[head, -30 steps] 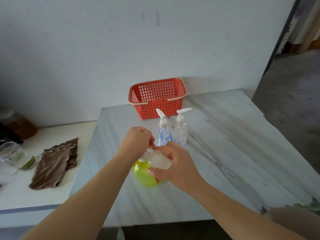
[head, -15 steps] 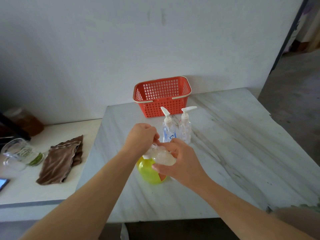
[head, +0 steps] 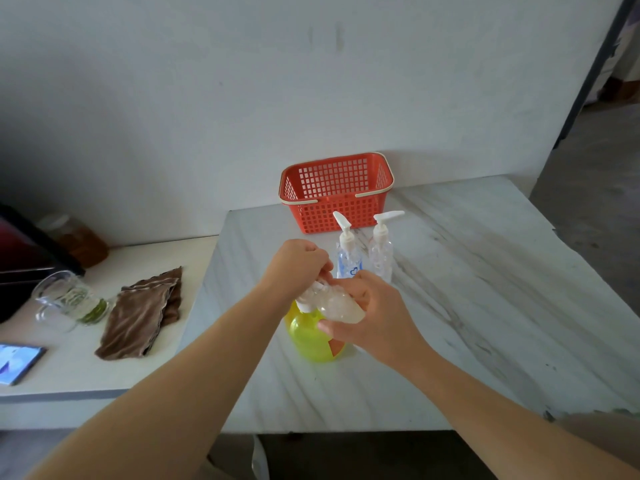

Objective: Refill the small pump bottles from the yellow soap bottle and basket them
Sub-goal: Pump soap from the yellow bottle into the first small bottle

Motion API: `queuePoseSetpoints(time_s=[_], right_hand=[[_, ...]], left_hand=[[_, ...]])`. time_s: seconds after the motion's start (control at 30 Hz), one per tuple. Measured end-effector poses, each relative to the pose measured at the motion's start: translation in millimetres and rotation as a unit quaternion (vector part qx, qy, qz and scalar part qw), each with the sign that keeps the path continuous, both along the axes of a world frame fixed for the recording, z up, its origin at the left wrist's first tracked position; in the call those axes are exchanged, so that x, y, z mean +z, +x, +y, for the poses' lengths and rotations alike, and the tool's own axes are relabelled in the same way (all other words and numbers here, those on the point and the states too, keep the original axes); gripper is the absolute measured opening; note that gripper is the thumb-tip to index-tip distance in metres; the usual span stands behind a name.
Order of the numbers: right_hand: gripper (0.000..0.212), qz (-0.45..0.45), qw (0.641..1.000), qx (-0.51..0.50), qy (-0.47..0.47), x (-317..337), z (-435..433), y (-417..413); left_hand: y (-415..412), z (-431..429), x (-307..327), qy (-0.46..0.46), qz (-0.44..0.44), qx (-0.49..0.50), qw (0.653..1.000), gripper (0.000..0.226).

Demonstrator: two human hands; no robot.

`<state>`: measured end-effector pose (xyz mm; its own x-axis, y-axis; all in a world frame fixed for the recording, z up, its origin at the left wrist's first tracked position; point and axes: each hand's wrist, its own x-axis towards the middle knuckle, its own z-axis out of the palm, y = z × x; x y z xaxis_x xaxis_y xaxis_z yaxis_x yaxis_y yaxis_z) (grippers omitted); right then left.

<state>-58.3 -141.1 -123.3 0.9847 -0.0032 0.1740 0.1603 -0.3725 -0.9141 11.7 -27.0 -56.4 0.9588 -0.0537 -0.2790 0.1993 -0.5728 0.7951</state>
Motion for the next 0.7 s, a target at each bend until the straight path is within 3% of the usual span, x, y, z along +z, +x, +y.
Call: queuePoseSetpoints(time_s=[0.2, 0.53, 0.7], right_hand=[[0.059, 0.012, 1.000, 0.000, -0.009, -3.5, 1.2, 1.1], [0.059, 0.025, 1.000, -0.004, 0.000, -7.5, 3.5, -1.0], [0.048, 0.018, 1.000, -0.005, 0.010, -1.5, 2.2, 1.3]], left_hand=[[1.6, 0.0, -7.0, 0.002, -0.011, 0.015, 1.000, 0.024], [-1.0, 0.7, -11.1, -0.011, 0.000, 0.019, 1.000, 0.026], [0.4, 0.6, -2.6, -0.037, 0.014, 0.014, 0.999, 0.018]])
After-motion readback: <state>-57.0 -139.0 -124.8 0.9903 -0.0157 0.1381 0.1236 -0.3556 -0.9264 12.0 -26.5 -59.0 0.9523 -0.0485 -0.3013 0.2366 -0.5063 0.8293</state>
